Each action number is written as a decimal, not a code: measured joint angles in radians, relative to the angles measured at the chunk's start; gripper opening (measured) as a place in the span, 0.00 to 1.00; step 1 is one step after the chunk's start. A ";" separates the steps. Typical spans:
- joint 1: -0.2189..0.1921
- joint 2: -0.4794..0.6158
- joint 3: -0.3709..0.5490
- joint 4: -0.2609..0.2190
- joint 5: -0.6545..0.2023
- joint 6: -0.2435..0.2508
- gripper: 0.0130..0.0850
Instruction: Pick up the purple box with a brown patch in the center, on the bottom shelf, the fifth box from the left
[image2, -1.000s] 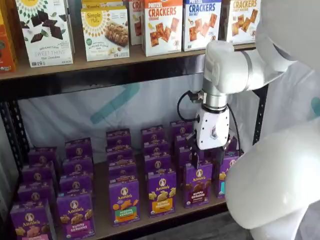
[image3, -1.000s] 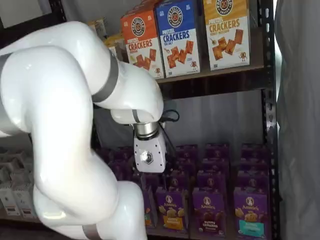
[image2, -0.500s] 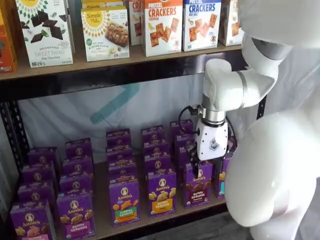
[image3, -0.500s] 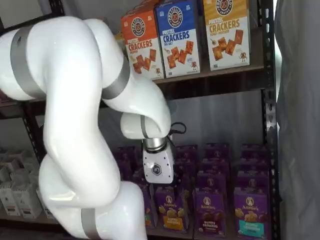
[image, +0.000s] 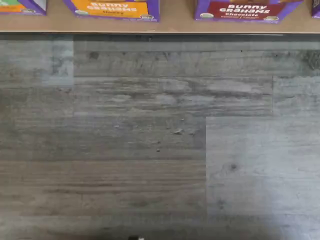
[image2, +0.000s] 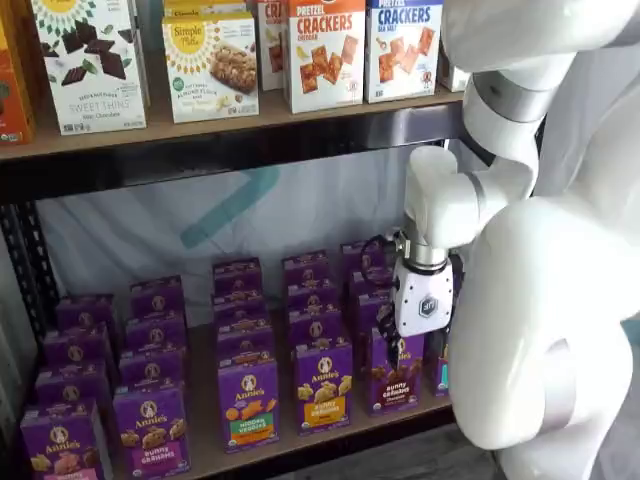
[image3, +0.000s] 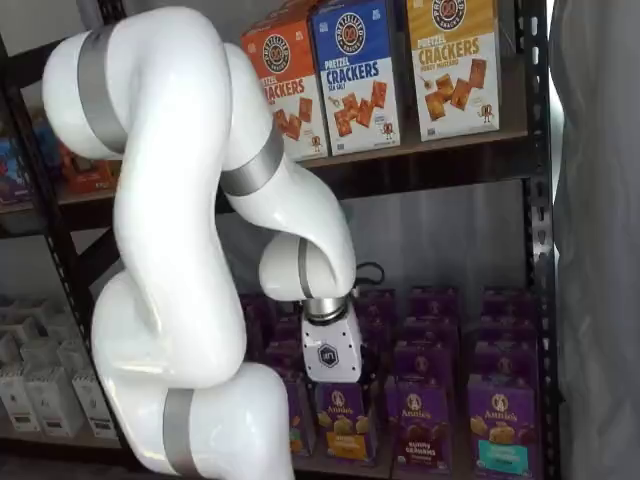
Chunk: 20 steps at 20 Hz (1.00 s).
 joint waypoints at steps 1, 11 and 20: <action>-0.002 0.020 -0.006 -0.003 -0.016 0.001 1.00; -0.002 0.249 -0.104 0.123 -0.176 -0.121 1.00; -0.032 0.436 -0.285 0.120 -0.186 -0.148 1.00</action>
